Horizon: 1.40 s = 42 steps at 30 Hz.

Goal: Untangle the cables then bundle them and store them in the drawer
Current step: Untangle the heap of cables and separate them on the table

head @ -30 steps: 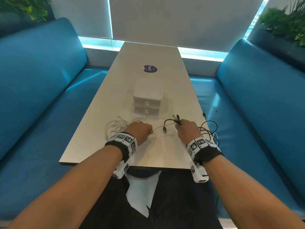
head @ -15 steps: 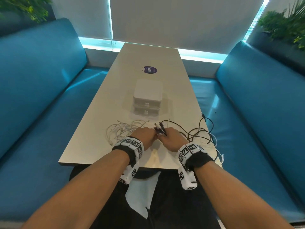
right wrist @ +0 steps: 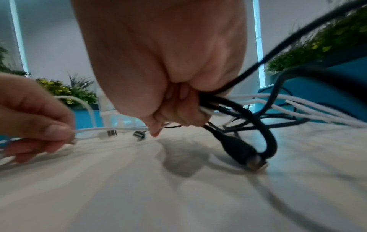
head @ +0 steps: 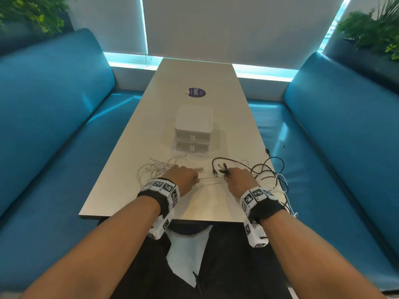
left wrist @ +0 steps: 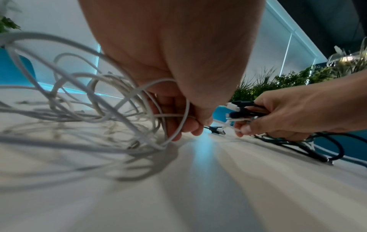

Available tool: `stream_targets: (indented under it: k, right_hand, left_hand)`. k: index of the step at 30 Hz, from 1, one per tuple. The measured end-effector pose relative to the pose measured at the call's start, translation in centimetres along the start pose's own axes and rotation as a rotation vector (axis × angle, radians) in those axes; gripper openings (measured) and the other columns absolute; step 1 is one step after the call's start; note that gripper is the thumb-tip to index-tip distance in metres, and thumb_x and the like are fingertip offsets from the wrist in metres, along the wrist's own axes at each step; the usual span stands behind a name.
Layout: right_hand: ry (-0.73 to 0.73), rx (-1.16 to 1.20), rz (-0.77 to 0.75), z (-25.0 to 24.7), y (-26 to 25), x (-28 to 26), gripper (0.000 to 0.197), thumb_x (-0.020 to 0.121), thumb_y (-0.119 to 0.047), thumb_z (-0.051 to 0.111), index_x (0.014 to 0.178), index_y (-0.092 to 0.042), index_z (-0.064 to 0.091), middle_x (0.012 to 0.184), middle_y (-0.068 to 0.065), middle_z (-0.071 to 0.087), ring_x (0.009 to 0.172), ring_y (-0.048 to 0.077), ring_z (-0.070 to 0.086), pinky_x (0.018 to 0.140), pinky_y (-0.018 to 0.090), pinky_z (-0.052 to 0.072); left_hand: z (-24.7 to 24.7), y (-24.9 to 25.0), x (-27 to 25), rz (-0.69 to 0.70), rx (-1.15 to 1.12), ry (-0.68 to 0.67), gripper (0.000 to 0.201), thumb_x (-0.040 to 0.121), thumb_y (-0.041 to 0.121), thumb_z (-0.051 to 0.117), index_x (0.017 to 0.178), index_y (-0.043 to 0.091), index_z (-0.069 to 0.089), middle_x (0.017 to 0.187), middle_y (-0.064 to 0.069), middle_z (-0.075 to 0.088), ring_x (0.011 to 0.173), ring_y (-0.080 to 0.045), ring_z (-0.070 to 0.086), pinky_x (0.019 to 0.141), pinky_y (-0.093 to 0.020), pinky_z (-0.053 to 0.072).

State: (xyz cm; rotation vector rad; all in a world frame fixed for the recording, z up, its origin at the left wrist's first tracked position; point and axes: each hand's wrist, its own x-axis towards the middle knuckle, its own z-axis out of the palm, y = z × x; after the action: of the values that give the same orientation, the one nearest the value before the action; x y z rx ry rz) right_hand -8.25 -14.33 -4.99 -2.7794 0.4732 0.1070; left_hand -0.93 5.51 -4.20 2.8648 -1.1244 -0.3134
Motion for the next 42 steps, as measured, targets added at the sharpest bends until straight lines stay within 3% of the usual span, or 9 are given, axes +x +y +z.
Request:
stream_targets:
  k: [7, 11, 16, 20, 24, 26, 30, 35, 42]
  right_hand:
    - [0.067, 0.128, -0.017, -0.4, -2.2, -0.1, 0.03, 0.101, -0.031, 0.042, 0.114, -0.011, 0.059, 0.108, 0.016, 0.066, 0.099, 0.035, 0.062, 0.083, 0.041, 0.051]
    - [-0.061, 0.193, -0.155, 0.2, -3.8, -1.0, 0.03, 0.101, -0.022, 0.041, 0.114, -0.008, 0.064, 0.108, 0.017, 0.068, 0.1, 0.034, 0.063, 0.082, 0.038, 0.05]
    - [-0.169, 0.182, -0.128, 1.2, -3.0, -0.9, 0.027, 0.099, -0.023, 0.045, 0.113, -0.012, 0.066, 0.107, 0.014, 0.069, 0.098, 0.031, 0.065, 0.079, 0.035, 0.049]
    - [-0.124, 0.108, -0.049, 1.0, -1.8, -0.8, 0.032, 0.1, -0.031, 0.049, 0.122, -0.012, 0.061, 0.11, 0.015, 0.067, 0.102, 0.033, 0.063, 0.086, 0.04, 0.052]
    - [-0.079, 0.076, 0.067, 0.1, -0.5, -0.4, 0.032, 0.098, -0.034, 0.049, 0.119, -0.015, 0.061, 0.112, 0.013, 0.064, 0.1, 0.031, 0.064, 0.087, 0.042, 0.054]
    - [-0.036, 0.075, 0.096, 0.0, -0.8, -0.4, 0.027, 0.097, -0.031, 0.049, 0.115, -0.015, 0.062, 0.11, 0.011, 0.064, 0.099, 0.03, 0.064, 0.082, 0.038, 0.053]
    - [0.028, 0.1, -0.034, 0.1, -2.3, -0.5, 0.028, 0.099, -0.027, 0.044, 0.114, -0.012, 0.062, 0.109, 0.014, 0.066, 0.103, 0.033, 0.062, 0.084, 0.039, 0.051]
    - [-0.066, 0.139, -0.182, 0.9, -3.6, -1.2, 0.027, 0.1, -0.025, 0.044, 0.112, -0.013, 0.066, 0.105, 0.012, 0.071, 0.098, 0.032, 0.064, 0.084, 0.042, 0.052]
    - [-0.03, 0.1, -0.005, 0.3, -1.5, -0.5, 0.028, 0.099, -0.033, 0.046, 0.113, -0.016, 0.064, 0.107, 0.011, 0.068, 0.098, 0.031, 0.064, 0.087, 0.043, 0.053]
  left_hand:
    - [0.0, 2.2, 0.2, -0.026, 0.075, 0.015, 0.022, 0.106, 0.022, 0.039, 0.099, 0.021, 0.059, 0.102, -0.005, 0.069, 0.098, -0.027, 0.061, 0.084, -0.036, 0.03]
    - [0.5, 3.0, 0.7, 0.007, 0.066, 0.037, 0.022, 0.102, 0.018, 0.041, 0.105, 0.023, 0.062, 0.099, -0.004, 0.07, 0.094, -0.029, 0.065, 0.09, -0.039, 0.039]
    - [1.0, 2.4, 0.4, 0.019, 0.121, 0.041, 0.028, 0.107, 0.026, 0.038, 0.114, 0.02, 0.065, 0.107, -0.005, 0.07, 0.099, -0.03, 0.063, 0.092, -0.036, 0.04]
    - [1.0, 1.2, 0.4, -0.008, 0.106, 0.009, 0.031, 0.108, 0.03, 0.038, 0.111, 0.015, 0.064, 0.103, -0.011, 0.069, 0.103, -0.034, 0.057, 0.085, -0.035, 0.038]
    - [0.9, 0.4, 0.6, -0.041, 0.027, -0.008, 0.027, 0.107, 0.031, 0.038, 0.103, 0.022, 0.062, 0.096, -0.003, 0.07, 0.096, -0.03, 0.059, 0.099, -0.04, 0.037]
    - [1.3, 0.5, 0.8, -0.083, 0.005, -0.028, 0.025, 0.106, 0.033, 0.037, 0.095, 0.025, 0.058, 0.091, -0.003, 0.068, 0.096, -0.031, 0.056, 0.098, -0.044, 0.039]
    - [1.1, 1.1, 0.8, -0.108, -0.004, -0.007, 0.023, 0.106, 0.033, 0.038, 0.093, 0.026, 0.055, 0.092, -0.006, 0.067, 0.101, -0.034, 0.053, 0.092, -0.044, 0.042]
    - [0.4, 2.8, 0.6, -0.025, 0.085, 0.073, 0.025, 0.104, 0.018, 0.041, 0.103, 0.026, 0.065, 0.098, 0.0, 0.071, 0.094, -0.025, 0.064, 0.096, -0.04, 0.033]
    - [0.8, 1.2, -0.1, -0.057, 0.119, 0.119, 0.027, 0.105, 0.021, 0.036, 0.103, 0.028, 0.062, 0.091, 0.002, 0.069, 0.088, -0.023, 0.062, 0.096, -0.042, 0.023]
